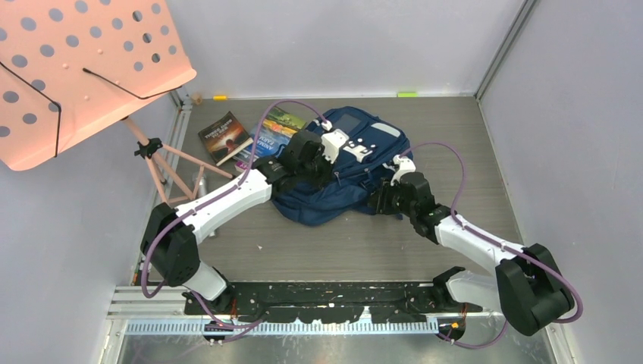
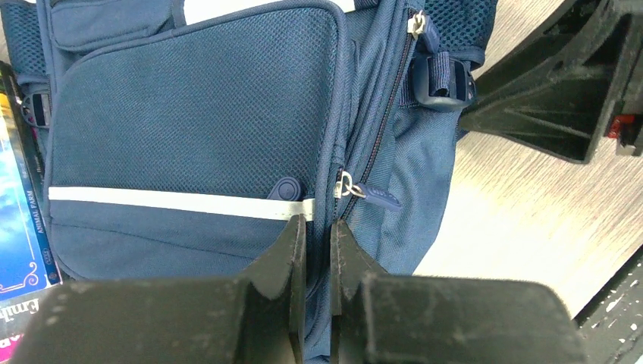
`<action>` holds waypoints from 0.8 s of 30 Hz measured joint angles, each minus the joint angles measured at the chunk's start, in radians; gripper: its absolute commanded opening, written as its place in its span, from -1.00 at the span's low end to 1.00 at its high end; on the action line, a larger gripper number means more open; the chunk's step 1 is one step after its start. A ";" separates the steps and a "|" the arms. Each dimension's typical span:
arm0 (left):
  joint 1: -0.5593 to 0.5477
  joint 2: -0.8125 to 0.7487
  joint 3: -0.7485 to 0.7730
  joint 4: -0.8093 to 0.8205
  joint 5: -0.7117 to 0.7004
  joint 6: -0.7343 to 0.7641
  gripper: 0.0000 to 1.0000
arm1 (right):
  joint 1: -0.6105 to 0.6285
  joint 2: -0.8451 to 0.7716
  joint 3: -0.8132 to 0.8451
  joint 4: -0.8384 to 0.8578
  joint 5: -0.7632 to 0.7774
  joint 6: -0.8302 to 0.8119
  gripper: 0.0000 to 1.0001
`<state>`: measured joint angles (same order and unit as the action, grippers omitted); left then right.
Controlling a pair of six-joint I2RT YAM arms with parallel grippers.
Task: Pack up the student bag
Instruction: Unzip the student bag at the center of the board.
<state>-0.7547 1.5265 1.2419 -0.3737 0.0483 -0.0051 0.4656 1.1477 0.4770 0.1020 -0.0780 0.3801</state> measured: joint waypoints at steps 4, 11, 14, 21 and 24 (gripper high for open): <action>0.011 0.000 0.006 -0.010 0.014 -0.013 -1.00 | -0.039 0.027 -0.006 0.020 0.002 0.011 -0.25; 0.024 0.001 0.015 -0.024 0.043 -0.014 -1.00 | -0.055 0.112 -0.006 0.071 -0.038 -0.013 -0.09; 0.030 0.001 0.018 -0.028 0.051 -0.014 -1.00 | -0.055 0.150 -0.006 0.101 -0.064 -0.039 0.10; 0.038 0.001 0.019 -0.028 0.064 -0.018 -1.00 | -0.055 0.167 -0.006 0.155 -0.074 -0.134 0.16; 0.041 0.001 0.019 -0.028 0.069 -0.018 -1.00 | -0.055 0.169 -0.006 0.173 -0.085 -0.177 0.03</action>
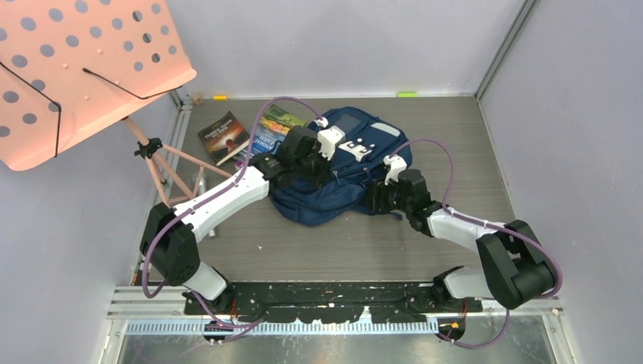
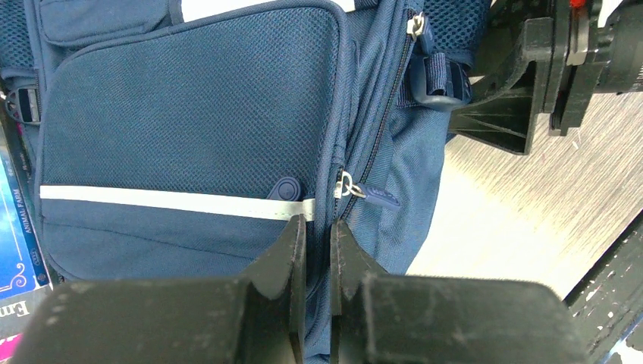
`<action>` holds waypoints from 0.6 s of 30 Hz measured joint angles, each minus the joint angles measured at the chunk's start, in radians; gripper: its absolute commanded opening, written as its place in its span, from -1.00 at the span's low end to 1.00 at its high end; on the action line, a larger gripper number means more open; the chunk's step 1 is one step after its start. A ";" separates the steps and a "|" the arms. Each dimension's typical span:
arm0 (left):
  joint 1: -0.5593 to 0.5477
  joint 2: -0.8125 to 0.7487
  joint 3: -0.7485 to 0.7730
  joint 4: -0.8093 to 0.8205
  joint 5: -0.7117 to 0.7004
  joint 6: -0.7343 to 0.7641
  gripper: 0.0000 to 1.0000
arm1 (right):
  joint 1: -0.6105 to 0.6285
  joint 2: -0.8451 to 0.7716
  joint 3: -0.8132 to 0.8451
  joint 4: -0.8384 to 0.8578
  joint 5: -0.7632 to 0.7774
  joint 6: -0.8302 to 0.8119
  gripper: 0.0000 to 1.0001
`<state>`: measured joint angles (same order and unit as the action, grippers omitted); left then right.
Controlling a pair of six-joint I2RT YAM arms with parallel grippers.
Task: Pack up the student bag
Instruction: Unzip the student bag at the center of the board.
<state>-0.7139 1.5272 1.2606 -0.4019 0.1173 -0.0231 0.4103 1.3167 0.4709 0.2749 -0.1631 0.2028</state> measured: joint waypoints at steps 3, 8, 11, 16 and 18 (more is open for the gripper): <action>0.002 0.000 0.000 0.000 0.004 0.000 -1.00 | 0.000 0.023 0.008 0.012 -0.031 -0.033 -0.28; 0.003 0.000 0.000 0.000 0.008 0.000 -1.00 | 0.000 0.067 0.051 -0.008 -0.089 -0.052 -0.96; 0.005 0.002 0.002 0.000 0.012 0.000 -1.00 | 0.000 0.073 0.077 -0.037 -0.114 -0.042 -0.99; 0.010 0.020 0.016 -0.005 0.039 -0.007 -1.00 | 0.003 0.049 0.082 -0.087 -0.128 0.003 -0.99; 0.010 0.032 0.021 -0.008 0.046 -0.021 -1.00 | 0.015 0.018 0.080 -0.120 -0.122 0.022 -0.99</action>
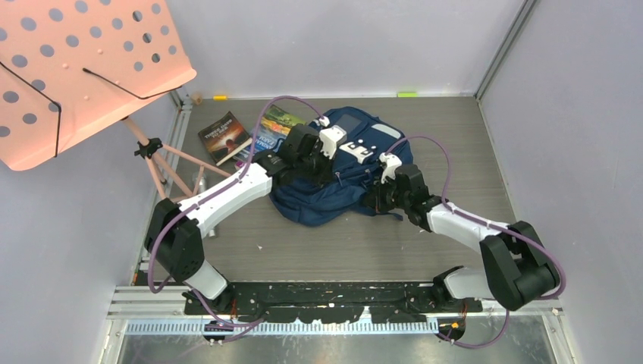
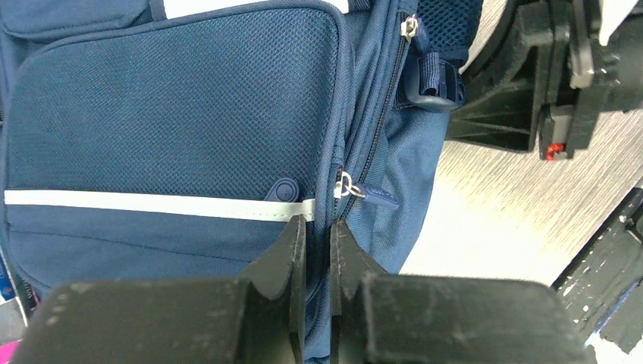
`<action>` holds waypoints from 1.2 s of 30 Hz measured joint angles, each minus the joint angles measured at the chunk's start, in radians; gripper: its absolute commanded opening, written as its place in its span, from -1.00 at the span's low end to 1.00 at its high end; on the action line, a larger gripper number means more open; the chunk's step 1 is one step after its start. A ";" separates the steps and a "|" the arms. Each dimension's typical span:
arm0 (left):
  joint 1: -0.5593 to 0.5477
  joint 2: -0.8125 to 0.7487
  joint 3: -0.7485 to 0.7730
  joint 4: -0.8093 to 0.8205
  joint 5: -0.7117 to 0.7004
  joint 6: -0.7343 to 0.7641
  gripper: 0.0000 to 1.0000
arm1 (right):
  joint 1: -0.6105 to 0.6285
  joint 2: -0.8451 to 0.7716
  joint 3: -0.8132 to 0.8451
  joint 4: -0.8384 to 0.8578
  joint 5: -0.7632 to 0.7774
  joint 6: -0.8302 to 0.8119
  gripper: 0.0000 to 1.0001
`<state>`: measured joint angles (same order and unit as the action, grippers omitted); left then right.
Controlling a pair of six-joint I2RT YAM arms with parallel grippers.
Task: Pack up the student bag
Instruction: Unzip the student bag at the center of the board.
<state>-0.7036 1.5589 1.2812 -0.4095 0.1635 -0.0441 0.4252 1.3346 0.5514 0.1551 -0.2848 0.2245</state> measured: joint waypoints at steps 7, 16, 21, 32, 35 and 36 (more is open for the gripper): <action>0.003 0.035 0.026 -0.001 0.014 -0.061 -1.00 | 0.086 -0.108 -0.007 -0.132 0.081 0.053 -0.99; 0.003 0.056 0.027 0.017 0.014 -0.152 -1.00 | 0.267 -0.158 -0.008 -0.213 0.222 0.112 -0.99; -0.007 0.074 0.029 0.040 0.013 -0.200 -1.00 | 0.378 -0.171 -0.008 -0.209 0.316 0.151 -0.99; -0.071 0.154 0.061 0.137 -0.014 -0.303 -0.96 | 0.595 -0.035 0.027 -0.088 0.531 0.194 -0.98; -0.069 0.156 0.061 0.157 -0.018 -0.312 -0.36 | 0.610 -0.015 0.034 -0.055 0.575 0.195 -0.99; -0.070 0.155 0.059 0.167 -0.021 -0.312 -0.14 | 0.612 -0.015 0.034 -0.048 0.586 0.195 -0.99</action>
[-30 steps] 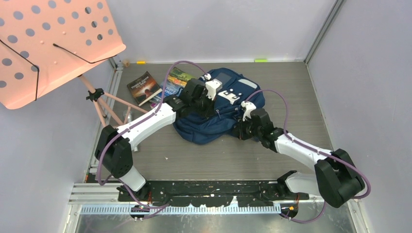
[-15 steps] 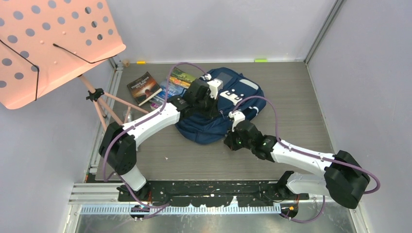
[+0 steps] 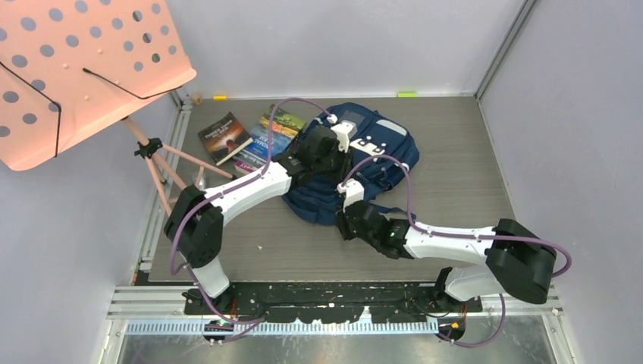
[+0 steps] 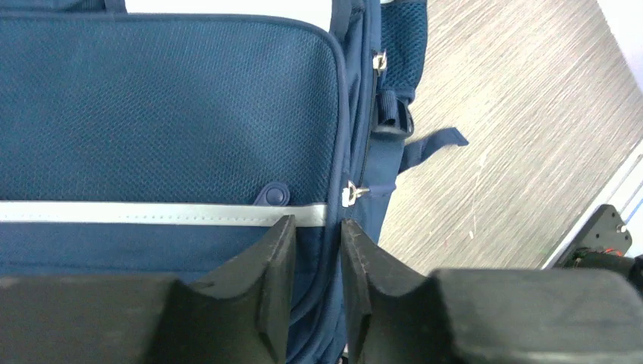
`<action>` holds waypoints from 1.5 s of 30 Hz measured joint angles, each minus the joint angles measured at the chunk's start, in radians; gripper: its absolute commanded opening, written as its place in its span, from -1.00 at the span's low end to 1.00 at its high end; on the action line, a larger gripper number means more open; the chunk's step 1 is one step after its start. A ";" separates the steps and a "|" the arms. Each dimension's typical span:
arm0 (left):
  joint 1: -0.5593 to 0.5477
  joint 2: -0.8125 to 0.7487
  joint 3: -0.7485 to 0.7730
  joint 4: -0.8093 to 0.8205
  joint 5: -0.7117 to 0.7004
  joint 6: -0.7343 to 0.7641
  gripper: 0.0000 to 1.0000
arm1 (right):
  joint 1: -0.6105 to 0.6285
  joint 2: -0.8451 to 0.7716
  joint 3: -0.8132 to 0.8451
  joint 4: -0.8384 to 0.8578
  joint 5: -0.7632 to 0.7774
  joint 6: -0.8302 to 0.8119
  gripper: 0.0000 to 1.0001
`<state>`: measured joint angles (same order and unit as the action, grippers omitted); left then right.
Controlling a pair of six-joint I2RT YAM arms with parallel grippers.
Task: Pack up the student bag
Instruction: Unzip the student bag at the center of the board.
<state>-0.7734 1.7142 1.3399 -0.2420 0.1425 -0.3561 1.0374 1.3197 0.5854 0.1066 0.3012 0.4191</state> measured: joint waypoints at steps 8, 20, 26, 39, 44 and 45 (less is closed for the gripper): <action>0.031 -0.127 -0.117 0.087 -0.048 0.007 0.75 | 0.018 -0.102 -0.076 0.028 0.065 0.011 -0.99; 0.185 -0.536 -0.490 0.061 -0.172 -0.072 0.51 | 0.022 -0.260 -0.173 -0.044 0.164 0.063 -0.99; 0.235 -0.569 -0.668 0.050 -0.127 -0.168 0.30 | 0.022 -0.307 -0.185 -0.092 0.192 0.073 -0.99; 0.262 -0.488 -0.744 0.179 -0.027 -0.253 -0.02 | 0.022 -0.313 -0.191 -0.101 0.200 0.093 -0.99; 0.264 -0.414 -0.744 0.208 -0.009 -0.266 -0.40 | 0.022 -0.315 -0.191 -0.108 0.201 0.093 -0.99; 0.263 -0.407 -0.744 0.209 -0.003 -0.268 -0.46 | 0.022 -0.317 -0.191 -0.111 0.203 0.093 -0.99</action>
<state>-0.5102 1.3071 0.5961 -0.0326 0.1398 -0.6239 1.0595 1.0031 0.3943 -0.0048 0.5041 0.5121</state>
